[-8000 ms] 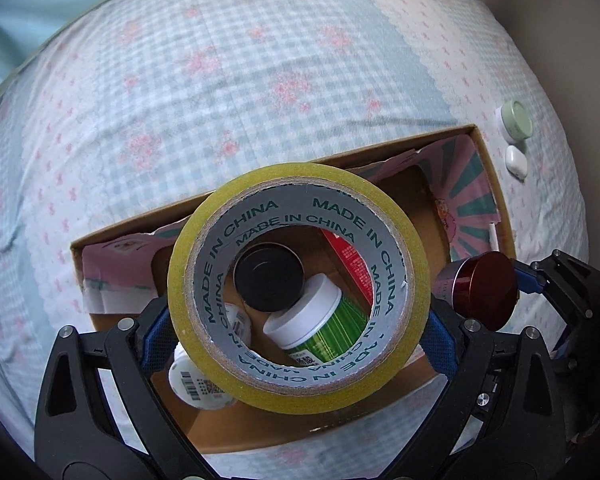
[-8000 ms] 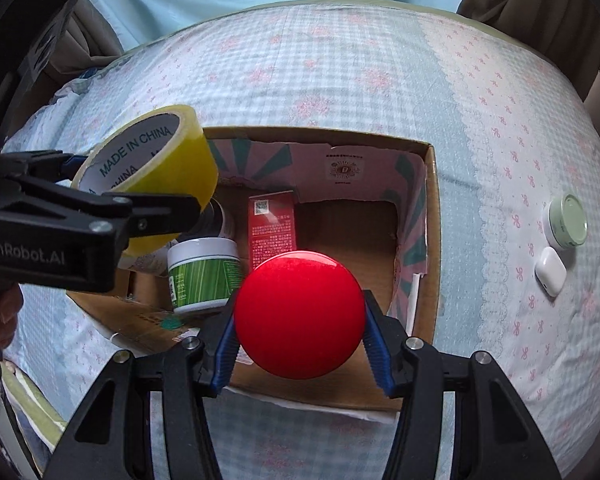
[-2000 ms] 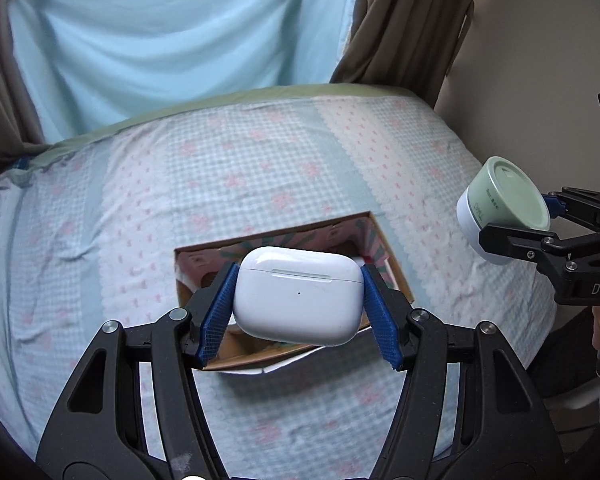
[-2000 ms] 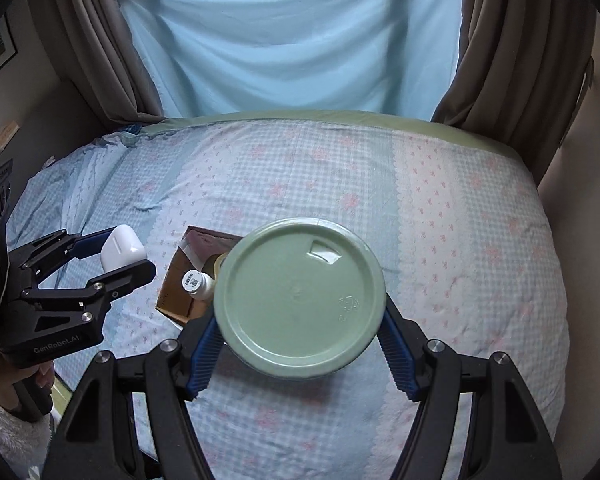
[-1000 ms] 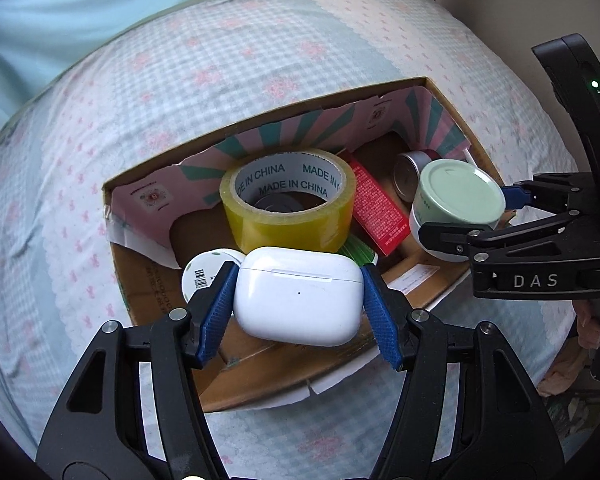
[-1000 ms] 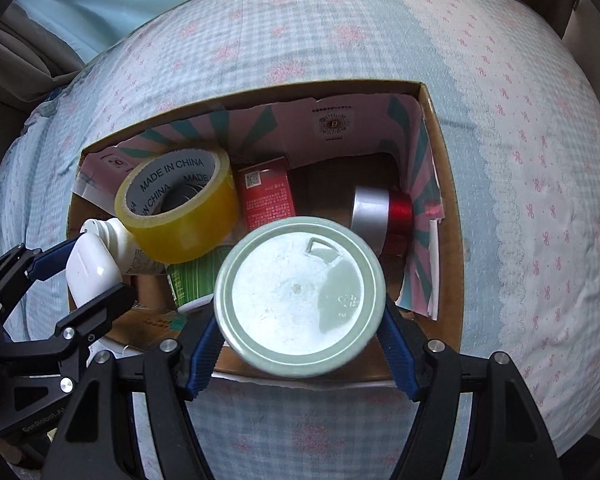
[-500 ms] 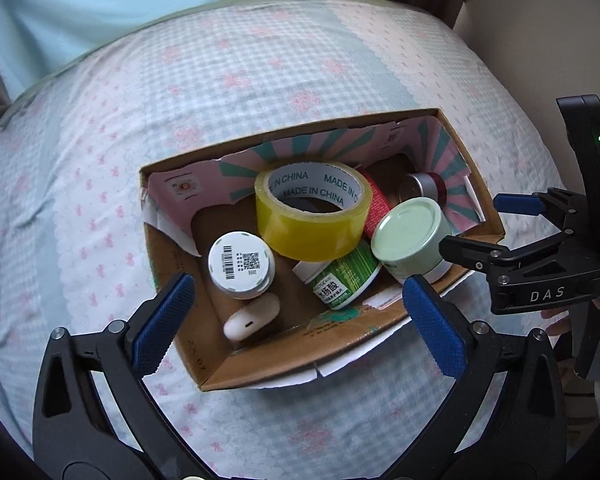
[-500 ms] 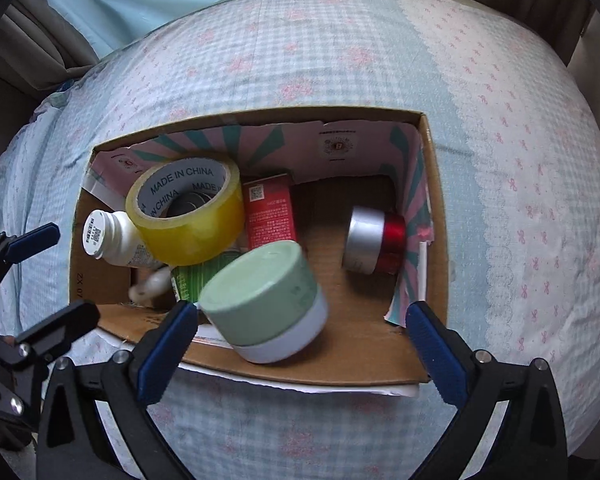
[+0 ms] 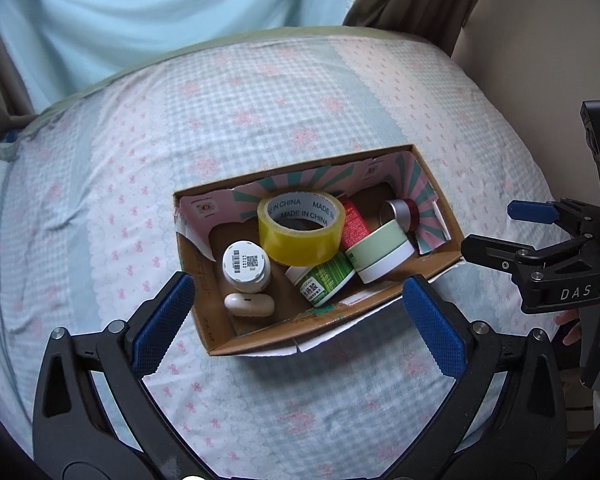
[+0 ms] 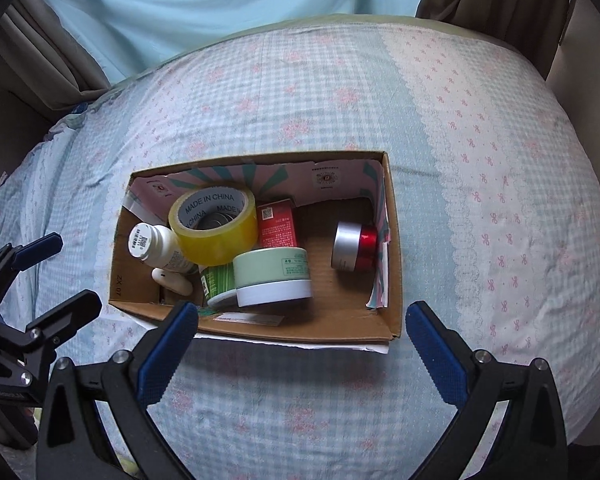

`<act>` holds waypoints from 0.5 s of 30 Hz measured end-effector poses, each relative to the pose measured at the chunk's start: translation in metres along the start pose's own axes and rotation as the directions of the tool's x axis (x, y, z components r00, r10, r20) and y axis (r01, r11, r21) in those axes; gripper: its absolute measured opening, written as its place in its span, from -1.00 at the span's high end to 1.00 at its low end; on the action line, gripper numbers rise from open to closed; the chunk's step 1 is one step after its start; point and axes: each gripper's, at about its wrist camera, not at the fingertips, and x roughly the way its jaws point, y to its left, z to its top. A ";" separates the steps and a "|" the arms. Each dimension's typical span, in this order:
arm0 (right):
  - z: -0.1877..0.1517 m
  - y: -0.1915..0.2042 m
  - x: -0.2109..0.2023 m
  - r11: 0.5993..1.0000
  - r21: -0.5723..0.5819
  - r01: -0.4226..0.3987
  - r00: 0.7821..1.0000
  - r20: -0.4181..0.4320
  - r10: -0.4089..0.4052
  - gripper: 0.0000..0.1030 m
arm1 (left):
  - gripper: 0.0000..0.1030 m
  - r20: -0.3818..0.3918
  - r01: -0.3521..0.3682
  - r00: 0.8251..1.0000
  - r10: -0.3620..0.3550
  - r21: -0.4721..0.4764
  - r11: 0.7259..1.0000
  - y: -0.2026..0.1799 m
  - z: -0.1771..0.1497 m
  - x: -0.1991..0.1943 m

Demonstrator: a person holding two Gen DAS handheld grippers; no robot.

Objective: Organize rigid objects

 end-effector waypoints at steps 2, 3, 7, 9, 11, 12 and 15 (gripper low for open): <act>-0.001 -0.003 -0.019 1.000 -0.005 -0.005 1.000 0.019 0.005 -1.00 | -0.99 0.028 -0.010 1.000 0.011 -0.018 1.000 -0.007 0.003 -0.019; -0.002 -0.004 -0.030 1.000 -0.010 -0.005 1.000 0.031 0.005 -1.00 | -0.99 0.044 -0.019 0.999 0.020 -0.029 0.999 -0.011 0.005 -0.030; -0.002 -0.009 -0.084 0.999 -0.047 0.021 0.995 0.094 -0.016 -1.00 | -1.00 0.119 -0.058 0.991 0.068 -0.089 0.994 -0.031 0.013 -0.080; 0.000 -0.013 -0.116 0.998 -0.061 0.015 0.991 0.130 -0.007 -1.00 | -0.99 0.163 -0.066 0.983 0.085 -0.123 0.990 -0.044 0.016 -0.109; 0.003 -0.017 -0.149 0.998 -0.061 0.014 0.984 0.176 -0.003 -1.00 | -0.99 0.216 -0.068 0.971 0.099 -0.147 0.987 -0.060 0.019 -0.137; 0.004 -0.019 -0.165 0.998 -0.063 0.013 0.979 0.202 0.000 -1.00 | -1.00 0.239 -0.071 0.965 0.108 -0.157 0.985 -0.069 0.021 -0.151; 0.005 -0.022 -0.214 0.997 -0.073 0.034 0.957 0.289 -0.011 -1.00 | -1.00 0.302 -0.076 0.944 0.130 -0.184 0.980 -0.091 0.026 -0.188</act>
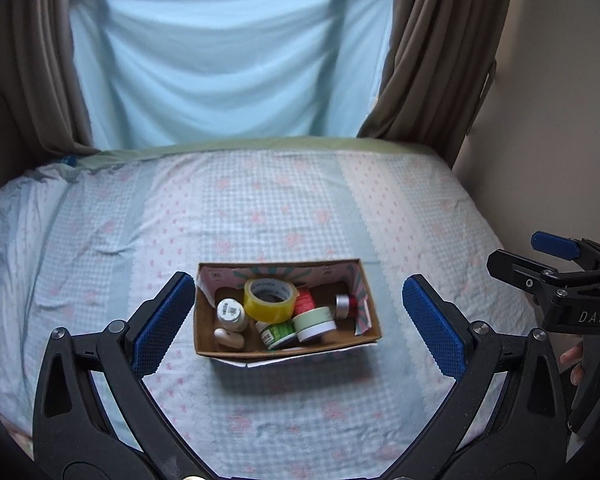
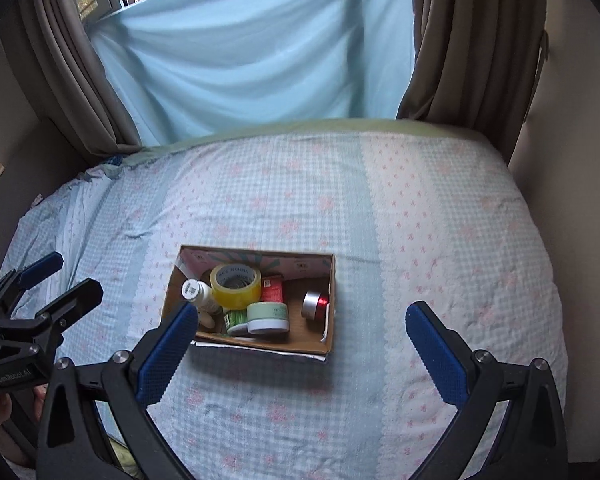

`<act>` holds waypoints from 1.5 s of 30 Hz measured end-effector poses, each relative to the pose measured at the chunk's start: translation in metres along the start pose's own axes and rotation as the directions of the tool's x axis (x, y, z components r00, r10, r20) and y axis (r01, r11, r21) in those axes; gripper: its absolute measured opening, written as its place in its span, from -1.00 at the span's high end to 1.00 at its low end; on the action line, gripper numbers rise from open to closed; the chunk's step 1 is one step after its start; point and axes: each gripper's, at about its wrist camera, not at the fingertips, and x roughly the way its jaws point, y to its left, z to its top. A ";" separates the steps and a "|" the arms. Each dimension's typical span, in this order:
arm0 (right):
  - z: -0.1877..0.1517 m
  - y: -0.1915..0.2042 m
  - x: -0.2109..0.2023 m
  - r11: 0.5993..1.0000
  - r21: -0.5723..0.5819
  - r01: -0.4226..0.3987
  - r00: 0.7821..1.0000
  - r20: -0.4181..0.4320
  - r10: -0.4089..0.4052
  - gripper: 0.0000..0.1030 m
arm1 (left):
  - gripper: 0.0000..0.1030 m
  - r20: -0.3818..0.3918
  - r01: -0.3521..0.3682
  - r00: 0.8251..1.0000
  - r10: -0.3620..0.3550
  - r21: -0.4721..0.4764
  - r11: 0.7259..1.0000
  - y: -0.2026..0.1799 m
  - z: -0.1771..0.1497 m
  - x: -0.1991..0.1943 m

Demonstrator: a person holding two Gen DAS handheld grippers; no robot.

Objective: Organize rigid objects

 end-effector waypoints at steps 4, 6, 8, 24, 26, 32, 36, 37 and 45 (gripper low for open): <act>0.008 -0.005 -0.053 1.000 -0.014 0.006 0.995 0.095 -0.004 -1.00 | -1.00 0.098 -0.029 0.995 0.030 -0.013 0.999 -0.023 0.011 -0.045; 0.007 -0.009 -0.074 1.000 -0.015 0.018 0.991 0.132 -0.016 -1.00 | -1.00 0.134 -0.053 0.989 0.054 -0.007 0.999 -0.031 0.013 -0.063; 0.004 -0.013 -0.092 1.000 -0.006 0.022 0.986 0.167 -0.021 -1.00 | -1.00 0.164 -0.066 0.984 0.066 -0.001 0.998 -0.039 0.012 -0.079; -0.028 -0.036 -0.149 0.993 0.004 0.122 0.945 0.305 -0.117 -1.00 | -1.00 0.280 -0.098 0.956 0.089 0.018 0.995 -0.074 -0.009 -0.131; -0.028 -0.039 -0.151 0.992 0.012 0.126 0.943 0.309 -0.123 -1.00 | -1.00 0.273 -0.104 0.958 0.094 0.024 0.994 -0.077 -0.009 -0.131; -0.028 -0.043 -0.154 0.992 0.016 0.123 0.941 0.315 -0.121 -1.00 | -1.00 0.288 -0.105 0.953 0.094 0.024 0.994 -0.081 -0.009 -0.135; -0.029 -0.042 -0.154 0.992 0.017 0.123 0.941 0.315 -0.122 -1.00 | -1.00 0.293 -0.100 0.952 0.091 0.018 0.995 -0.082 -0.010 -0.136; -0.029 -0.043 -0.154 0.992 0.017 0.123 0.941 0.315 -0.122 -1.00 | -1.00 0.293 -0.100 0.952 0.091 0.017 0.995 -0.082 -0.010 -0.136; -0.029 -0.046 -0.155 0.992 0.020 0.123 0.941 0.315 -0.123 -1.00 | -1.00 0.296 -0.104 0.951 0.094 0.019 0.994 -0.086 -0.012 -0.135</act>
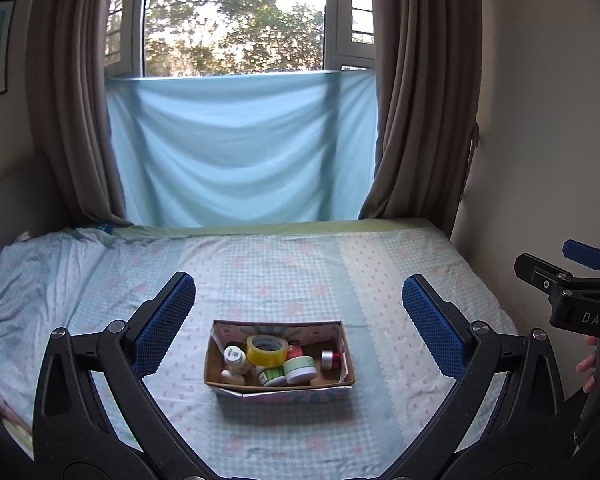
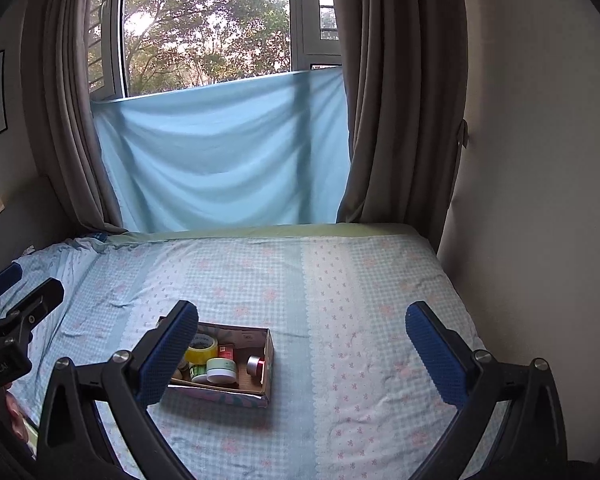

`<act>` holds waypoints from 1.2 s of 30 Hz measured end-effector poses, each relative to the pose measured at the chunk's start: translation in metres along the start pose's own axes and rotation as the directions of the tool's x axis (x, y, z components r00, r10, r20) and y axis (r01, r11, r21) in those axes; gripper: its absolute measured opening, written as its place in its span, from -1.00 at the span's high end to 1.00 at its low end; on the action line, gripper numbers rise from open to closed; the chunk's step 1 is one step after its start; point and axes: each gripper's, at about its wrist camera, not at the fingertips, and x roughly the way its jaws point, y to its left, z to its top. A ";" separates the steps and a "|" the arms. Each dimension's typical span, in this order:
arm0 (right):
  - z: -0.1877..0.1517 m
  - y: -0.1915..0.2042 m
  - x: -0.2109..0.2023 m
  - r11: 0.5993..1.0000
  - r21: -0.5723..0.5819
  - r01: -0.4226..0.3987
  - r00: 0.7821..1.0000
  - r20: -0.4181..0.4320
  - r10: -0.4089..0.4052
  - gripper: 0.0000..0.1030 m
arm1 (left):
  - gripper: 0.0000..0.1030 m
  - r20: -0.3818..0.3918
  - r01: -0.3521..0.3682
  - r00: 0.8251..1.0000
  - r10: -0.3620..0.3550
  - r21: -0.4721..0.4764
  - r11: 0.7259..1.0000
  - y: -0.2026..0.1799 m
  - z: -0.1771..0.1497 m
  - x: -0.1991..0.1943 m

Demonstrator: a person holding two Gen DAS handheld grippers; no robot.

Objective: Organize rigid objects

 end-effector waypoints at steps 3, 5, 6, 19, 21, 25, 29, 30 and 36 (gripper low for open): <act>0.000 0.000 0.000 1.000 -0.002 0.000 1.000 -0.001 0.000 -1.00 | -1.00 -0.001 -0.001 1.000 0.001 0.003 1.000 -0.001 0.000 0.001; 0.000 0.001 0.000 1.000 -0.003 -0.001 1.000 -0.001 0.001 -1.00 | -1.00 0.000 -0.001 1.000 0.001 0.004 1.000 -0.002 -0.001 0.001; 0.000 0.000 0.000 1.000 -0.002 -0.002 1.000 -0.002 0.002 -1.00 | -1.00 -0.001 0.000 1.000 0.000 0.003 1.000 -0.002 0.000 0.001; 0.000 -0.001 0.001 1.000 -0.001 -0.005 1.000 -0.002 0.005 -1.00 | -1.00 0.005 0.005 1.000 -0.005 0.015 1.000 -0.007 -0.002 0.001; 0.001 0.000 0.001 1.000 -0.003 -0.005 1.000 -0.003 0.005 -1.00 | -1.00 0.006 0.004 1.000 -0.004 0.019 1.000 -0.008 -0.002 0.001; 0.001 0.000 0.001 1.000 -0.004 -0.005 1.000 -0.005 0.005 -1.00 | -1.00 0.008 0.003 1.000 -0.003 0.025 1.000 -0.010 -0.003 -0.001; 0.002 0.000 0.001 1.000 -0.005 -0.005 1.000 -0.003 0.005 -1.00 | -1.00 0.011 0.008 1.000 -0.008 0.022 1.000 -0.010 -0.003 -0.001; 0.002 0.000 0.002 1.000 -0.007 -0.004 1.000 -0.002 0.004 -1.00 | -1.00 0.011 0.007 1.000 -0.007 0.021 1.000 -0.010 -0.003 -0.001; 0.001 0.001 0.001 1.000 -0.008 -0.001 1.000 -0.001 0.001 -1.00 | -1.00 0.009 -0.005 1.000 0.005 0.015 1.000 -0.008 -0.003 -0.001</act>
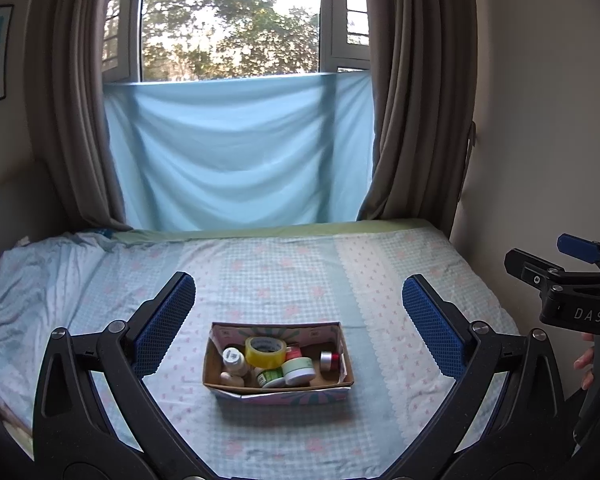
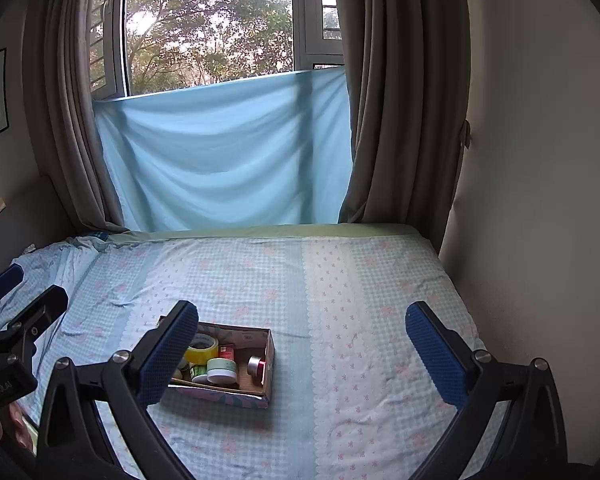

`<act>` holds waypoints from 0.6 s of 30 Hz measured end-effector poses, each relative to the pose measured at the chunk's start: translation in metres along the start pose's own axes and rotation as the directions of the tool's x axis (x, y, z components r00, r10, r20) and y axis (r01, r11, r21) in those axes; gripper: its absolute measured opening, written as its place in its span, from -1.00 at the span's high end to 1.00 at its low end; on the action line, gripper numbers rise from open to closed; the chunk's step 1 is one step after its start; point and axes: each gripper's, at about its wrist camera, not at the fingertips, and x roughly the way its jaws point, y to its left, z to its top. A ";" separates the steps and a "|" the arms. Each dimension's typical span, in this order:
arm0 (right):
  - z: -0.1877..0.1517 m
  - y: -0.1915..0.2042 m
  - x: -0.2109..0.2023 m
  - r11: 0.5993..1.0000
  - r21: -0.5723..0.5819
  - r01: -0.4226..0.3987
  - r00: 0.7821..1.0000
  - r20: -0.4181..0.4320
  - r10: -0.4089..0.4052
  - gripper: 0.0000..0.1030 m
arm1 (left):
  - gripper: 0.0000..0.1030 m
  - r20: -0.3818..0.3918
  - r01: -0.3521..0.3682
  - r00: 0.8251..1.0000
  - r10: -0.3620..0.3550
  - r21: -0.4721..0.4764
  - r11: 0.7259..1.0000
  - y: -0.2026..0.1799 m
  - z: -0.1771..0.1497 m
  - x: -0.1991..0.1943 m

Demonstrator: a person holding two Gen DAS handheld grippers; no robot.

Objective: Organize rigid objects

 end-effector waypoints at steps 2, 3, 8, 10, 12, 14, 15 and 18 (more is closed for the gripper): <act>0.000 0.000 0.000 1.000 0.001 -0.001 1.000 0.001 0.001 -1.00 | -1.00 -0.004 -0.007 1.000 0.007 0.002 1.000 0.000 0.000 0.001; 0.000 0.000 0.000 1.000 0.000 0.000 1.000 0.002 0.000 -1.00 | -1.00 -0.004 -0.009 1.000 0.009 0.002 1.000 0.001 0.000 0.001; 0.000 0.000 0.000 1.000 -0.002 0.002 1.000 0.004 -0.002 -1.00 | -1.00 0.021 -0.021 1.000 0.021 0.024 0.999 -0.003 -0.001 -0.003; 0.001 0.001 0.000 1.000 -0.006 0.004 1.000 0.005 -0.004 -1.00 | -1.00 0.037 -0.033 0.999 0.032 0.037 0.999 -0.006 -0.001 -0.006; 0.001 0.001 0.000 1.000 -0.010 0.006 1.000 0.006 -0.006 -1.00 | -1.00 0.048 -0.037 0.998 0.035 0.046 0.998 -0.009 0.000 -0.008; 0.002 0.001 0.000 1.000 -0.010 0.005 1.000 0.007 -0.005 -1.00 | -1.00 0.061 -0.039 0.997 0.036 0.046 0.998 -0.010 -0.001 -0.009; 0.002 0.001 0.000 1.000 -0.008 0.003 1.000 0.008 -0.003 -1.00 | -1.00 0.068 -0.035 0.997 0.032 0.046 0.998 -0.010 -0.001 -0.010; 0.001 0.000 -0.001 1.000 -0.006 0.005 1.000 0.010 -0.005 -1.00 | -1.00 0.083 -0.038 0.996 0.034 0.050 0.998 -0.011 -0.001 -0.012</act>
